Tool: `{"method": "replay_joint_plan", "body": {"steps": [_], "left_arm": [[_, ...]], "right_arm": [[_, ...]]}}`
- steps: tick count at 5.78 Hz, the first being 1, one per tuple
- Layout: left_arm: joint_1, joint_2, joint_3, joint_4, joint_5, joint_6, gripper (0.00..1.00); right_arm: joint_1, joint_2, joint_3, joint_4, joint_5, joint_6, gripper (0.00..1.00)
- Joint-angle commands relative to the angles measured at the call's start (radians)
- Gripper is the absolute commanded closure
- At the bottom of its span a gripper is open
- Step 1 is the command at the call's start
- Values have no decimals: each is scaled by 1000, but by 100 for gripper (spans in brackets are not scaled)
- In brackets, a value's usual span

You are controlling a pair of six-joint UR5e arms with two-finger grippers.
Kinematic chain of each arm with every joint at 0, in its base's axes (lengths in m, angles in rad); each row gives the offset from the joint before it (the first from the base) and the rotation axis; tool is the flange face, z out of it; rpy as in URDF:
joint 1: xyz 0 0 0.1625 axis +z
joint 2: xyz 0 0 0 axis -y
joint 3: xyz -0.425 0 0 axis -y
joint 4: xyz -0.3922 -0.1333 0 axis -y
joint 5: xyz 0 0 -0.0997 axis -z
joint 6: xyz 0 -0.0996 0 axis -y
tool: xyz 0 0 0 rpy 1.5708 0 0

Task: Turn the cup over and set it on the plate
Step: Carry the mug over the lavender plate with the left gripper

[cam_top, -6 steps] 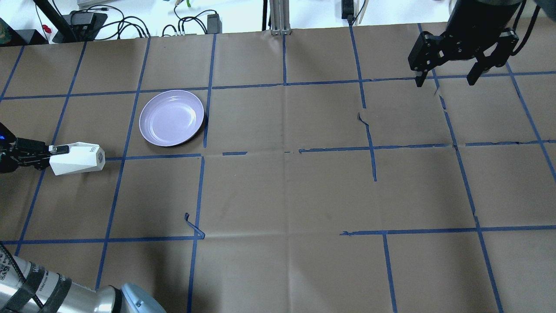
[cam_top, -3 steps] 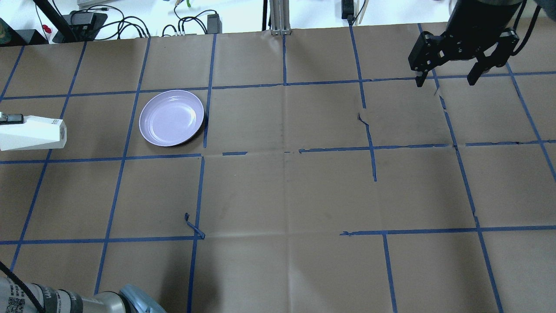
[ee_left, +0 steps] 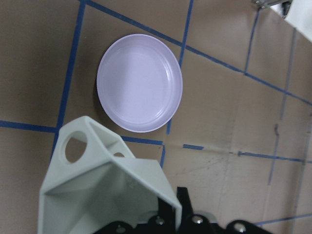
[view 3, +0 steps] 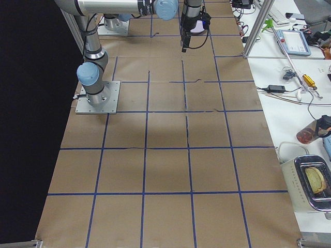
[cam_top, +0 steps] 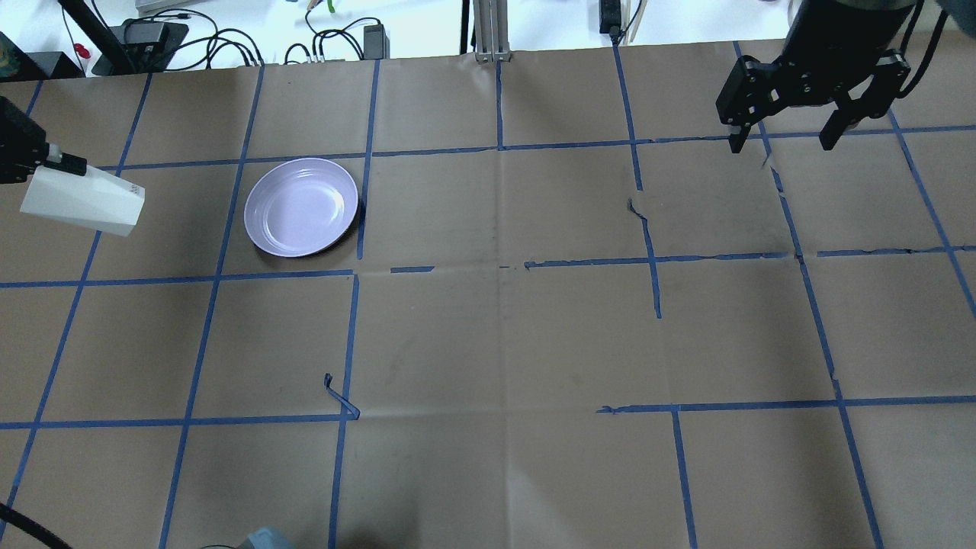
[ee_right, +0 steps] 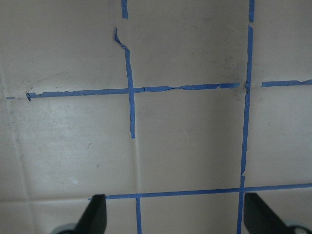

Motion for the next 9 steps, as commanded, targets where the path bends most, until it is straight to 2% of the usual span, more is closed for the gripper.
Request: {"method": "replay_joint_plan", "body": {"steps": [1,2,3,4,6,8,9], "left_arm": [[-319,-17,19,224,258,-285,100],[-465,-23,21,257,389,-370,100],[-506,-24,11,273,443,-371,100],[-505,-41,-28,350,442,-366,100],[-507,-133,-135,595,448,-369,100],[-507,-239,-202,829,476,-366,100],[-507,-283,-208,862,476,-371,100]], "right_arm": [[0,0,0,0,0,0,0],[0,0,0,0,0,0,0],[0,0,0,0,0,0,0],[0,0,0,0,0,0,0],[0,0,0,0,0,0,0],[0,0,0,0,0,0,0],[0,0,0,0,0,0,0]]}}
